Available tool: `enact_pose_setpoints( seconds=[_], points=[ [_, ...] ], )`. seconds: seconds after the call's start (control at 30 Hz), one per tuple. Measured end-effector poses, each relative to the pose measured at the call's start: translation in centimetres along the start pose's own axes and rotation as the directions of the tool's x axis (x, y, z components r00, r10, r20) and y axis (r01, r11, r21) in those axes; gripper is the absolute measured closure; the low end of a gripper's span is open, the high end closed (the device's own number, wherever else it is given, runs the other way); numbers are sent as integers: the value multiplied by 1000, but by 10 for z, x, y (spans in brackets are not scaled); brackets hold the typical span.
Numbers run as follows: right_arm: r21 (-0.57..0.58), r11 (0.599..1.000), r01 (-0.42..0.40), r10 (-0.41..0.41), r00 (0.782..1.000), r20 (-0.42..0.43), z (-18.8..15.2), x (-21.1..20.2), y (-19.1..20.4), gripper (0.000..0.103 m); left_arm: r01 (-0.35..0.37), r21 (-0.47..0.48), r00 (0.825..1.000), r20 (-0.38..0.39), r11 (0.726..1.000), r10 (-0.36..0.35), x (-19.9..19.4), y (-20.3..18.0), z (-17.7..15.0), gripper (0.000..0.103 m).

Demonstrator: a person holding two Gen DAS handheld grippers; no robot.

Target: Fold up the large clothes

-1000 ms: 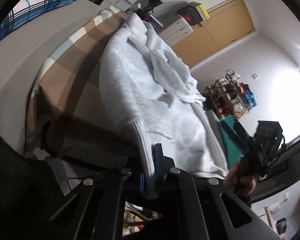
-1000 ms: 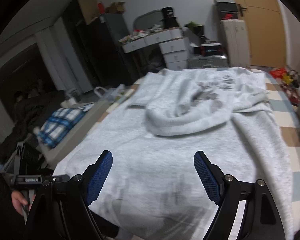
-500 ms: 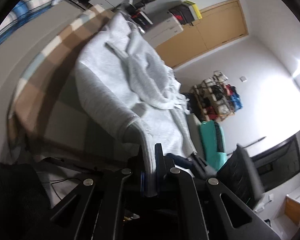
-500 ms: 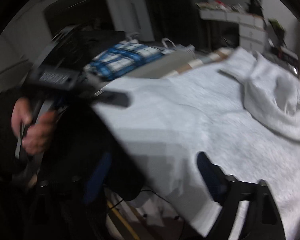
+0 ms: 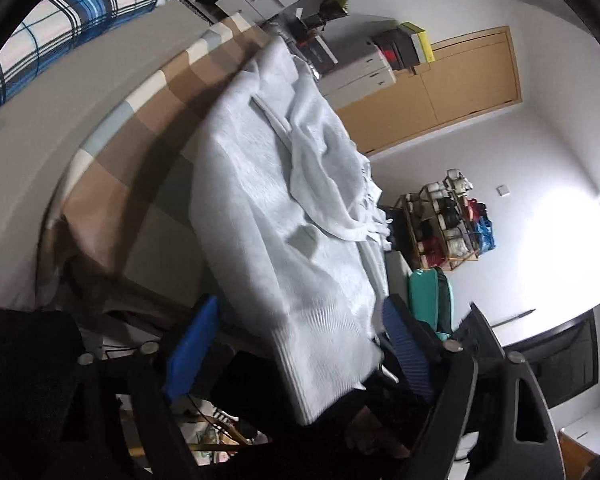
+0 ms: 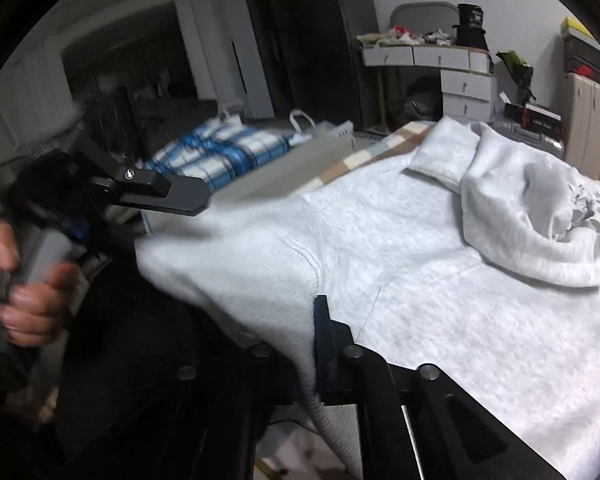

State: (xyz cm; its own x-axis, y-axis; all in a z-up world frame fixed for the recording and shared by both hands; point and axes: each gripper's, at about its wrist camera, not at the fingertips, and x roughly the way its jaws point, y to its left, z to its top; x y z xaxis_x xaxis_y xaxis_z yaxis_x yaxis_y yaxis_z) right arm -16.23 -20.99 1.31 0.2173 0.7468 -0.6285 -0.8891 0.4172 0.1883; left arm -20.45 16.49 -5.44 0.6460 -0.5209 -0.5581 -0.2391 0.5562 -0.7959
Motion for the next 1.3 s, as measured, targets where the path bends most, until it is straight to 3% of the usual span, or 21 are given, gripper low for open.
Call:
enact_pose_setpoints(
  seconds=[0.13, 0.3, 0.43, 0.47, 0.5, 0.57, 0.67, 0.7, 0.73, 0.8, 0.87, 0.93, 1.0, 1.1, 1.2, 1.27, 1.3],
  points=[
    [-22, 1000, -2, 2, 999, -35, -6, 7, 16, 98, -23, -51, 998, -67, 998, 20, 21, 13, 1, 19],
    [9, 999, -45, 45, 999, -19, -6, 2, 17, 97, 36, -124, 989, -140, 992, -54, 53, 27, -7, 19],
    [40, 996, -81, 82, 996, -34, -10, 1, 13, 97, 85, -143, 983, -149, 986, -106, 61, 29, -10, 19],
    [35, 996, -77, 79, 996, -45, -11, 1, 14, 97, 109, -121, 981, -150, 987, -126, 61, 26, -11, 30],
    [35, 996, -77, 79, 996, -50, -11, 0, 15, 93, 118, -93, 979, -155, 989, -131, 60, 22, -11, 58],
    [59, 996, -69, 73, 994, -76, -12, -6, 13, 87, 128, -57, 976, -170, 990, -136, 59, 15, -12, 80],
    [151, 985, -79, 90, 994, -68, -17, -43, -5, 77, 126, -18, 978, -166, 992, -127, 53, 9, -11, 88],
    [167, 983, -72, 82, 995, -50, -19, -56, -10, 66, 127, -6, 978, -164, 992, -126, 51, 7, -12, 90],
    [194, 980, -47, 53, 998, -22, -19, -76, -22, 58, 119, 5, 979, -166, 993, -117, 49, 5, -13, 91],
    [271, 961, 50, -64, 997, 44, -23, -129, -51, 26, 80, 34, 982, -175, 996, -73, 47, 4, -13, 94],
    [323, 922, 213, -242, 969, 54, -30, -167, -79, 17, 53, 51, 981, -189, 997, -42, 47, 2, -15, 94],
    [377, 848, 372, -392, 920, -27, -42, -190, -116, 15, -35, 105, 978, -201, 994, 56, 46, 0, -17, 94],
    [443, 778, 445, -420, 893, -160, -64, -195, -156, 15, -88, 156, 972, -201, 984, 118, 46, -2, -19, 94],
    [528, 710, 467, -372, 884, -282, -100, -188, -191, 19, -135, 213, 964, -196, 968, 177, 43, 0, -22, 94],
    [538, 704, 464, -321, 883, -342, -121, -176, -199, 24, -157, 228, 957, -205, 961, 205, 44, 3, -23, 94],
    [543, 711, 448, -278, 887, -368, -130, -167, -201, 30, -150, 226, 959, -203, 962, 198, 46, 3, -22, 94],
    [538, 705, 463, -283, 878, -385, -135, -164, -201, 36, -155, 227, 958, -204, 961, 203, 46, 2, -22, 94]
  ],
)
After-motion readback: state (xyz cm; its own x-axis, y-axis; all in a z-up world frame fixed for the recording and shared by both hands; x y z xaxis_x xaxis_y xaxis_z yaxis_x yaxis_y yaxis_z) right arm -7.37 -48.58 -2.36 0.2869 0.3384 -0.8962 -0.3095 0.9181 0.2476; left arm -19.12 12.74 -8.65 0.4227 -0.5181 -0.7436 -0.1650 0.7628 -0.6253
